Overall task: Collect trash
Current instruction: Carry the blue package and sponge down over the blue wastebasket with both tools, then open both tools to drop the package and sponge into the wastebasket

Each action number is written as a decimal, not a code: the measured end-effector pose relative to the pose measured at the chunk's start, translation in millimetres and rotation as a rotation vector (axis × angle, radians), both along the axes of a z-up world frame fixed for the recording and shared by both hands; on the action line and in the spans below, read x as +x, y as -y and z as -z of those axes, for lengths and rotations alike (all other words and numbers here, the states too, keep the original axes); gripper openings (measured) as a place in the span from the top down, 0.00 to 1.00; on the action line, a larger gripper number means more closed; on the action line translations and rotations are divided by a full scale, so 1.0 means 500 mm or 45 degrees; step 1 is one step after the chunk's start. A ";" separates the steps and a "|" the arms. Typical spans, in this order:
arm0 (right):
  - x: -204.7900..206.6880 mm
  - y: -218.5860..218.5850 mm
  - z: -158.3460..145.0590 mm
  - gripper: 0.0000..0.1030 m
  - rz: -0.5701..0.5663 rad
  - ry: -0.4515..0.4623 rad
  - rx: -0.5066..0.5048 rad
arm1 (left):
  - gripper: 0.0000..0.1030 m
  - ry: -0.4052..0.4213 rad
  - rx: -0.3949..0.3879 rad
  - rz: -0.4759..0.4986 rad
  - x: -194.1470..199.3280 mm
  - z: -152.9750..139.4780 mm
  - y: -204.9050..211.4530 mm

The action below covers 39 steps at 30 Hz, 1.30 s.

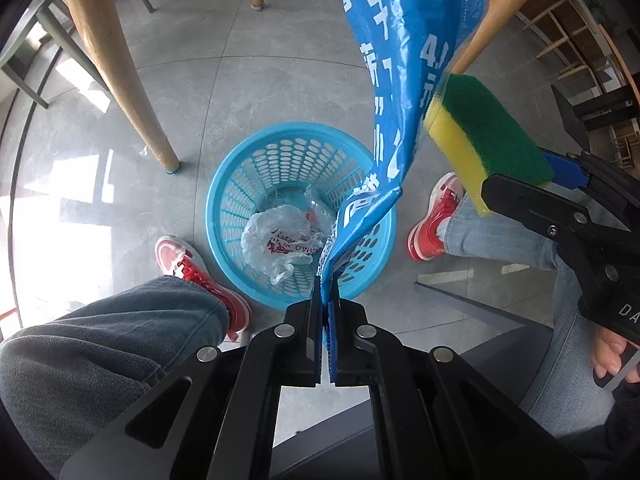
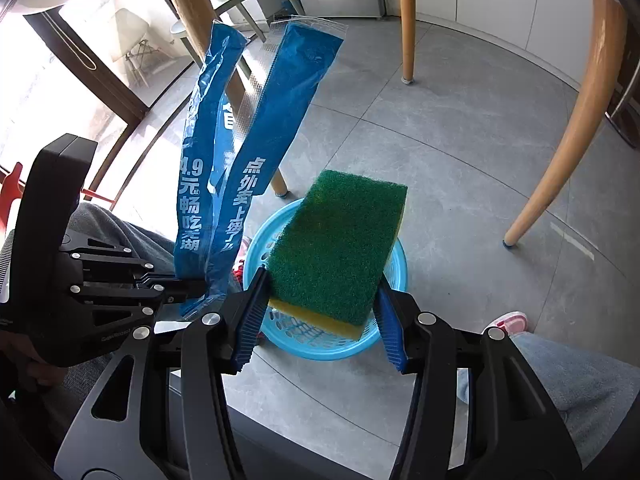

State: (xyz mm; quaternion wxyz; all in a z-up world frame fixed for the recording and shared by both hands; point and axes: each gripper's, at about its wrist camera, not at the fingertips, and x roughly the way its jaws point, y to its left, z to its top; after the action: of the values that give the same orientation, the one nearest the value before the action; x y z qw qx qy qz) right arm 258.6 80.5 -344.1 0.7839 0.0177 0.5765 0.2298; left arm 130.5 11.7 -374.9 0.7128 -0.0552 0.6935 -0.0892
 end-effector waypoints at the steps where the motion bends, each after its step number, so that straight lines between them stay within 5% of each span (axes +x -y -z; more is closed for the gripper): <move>1: 0.006 -0.004 0.012 0.53 -0.006 -0.018 -0.003 | 0.99 -0.018 0.004 -0.011 0.006 0.013 -0.004; 22: 0.101 -0.078 0.257 0.53 -0.097 -0.303 -0.090 | 0.99 -0.338 0.113 -0.008 0.108 0.271 -0.009; 34: 0.095 -0.102 0.291 0.51 -0.153 -0.365 -0.091 | 0.98 -0.370 0.106 -0.064 0.110 0.283 -0.028; 39: 0.092 -0.098 0.276 0.46 -0.143 -0.377 -0.104 | 0.88 -0.355 0.163 -0.086 0.104 0.269 -0.037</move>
State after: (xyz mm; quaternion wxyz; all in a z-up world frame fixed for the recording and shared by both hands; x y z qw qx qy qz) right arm 304.4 129.4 -482.2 0.6765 -0.0126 0.6946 0.2445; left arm 182.6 30.2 -509.5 0.6143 -0.0448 0.7877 -0.0121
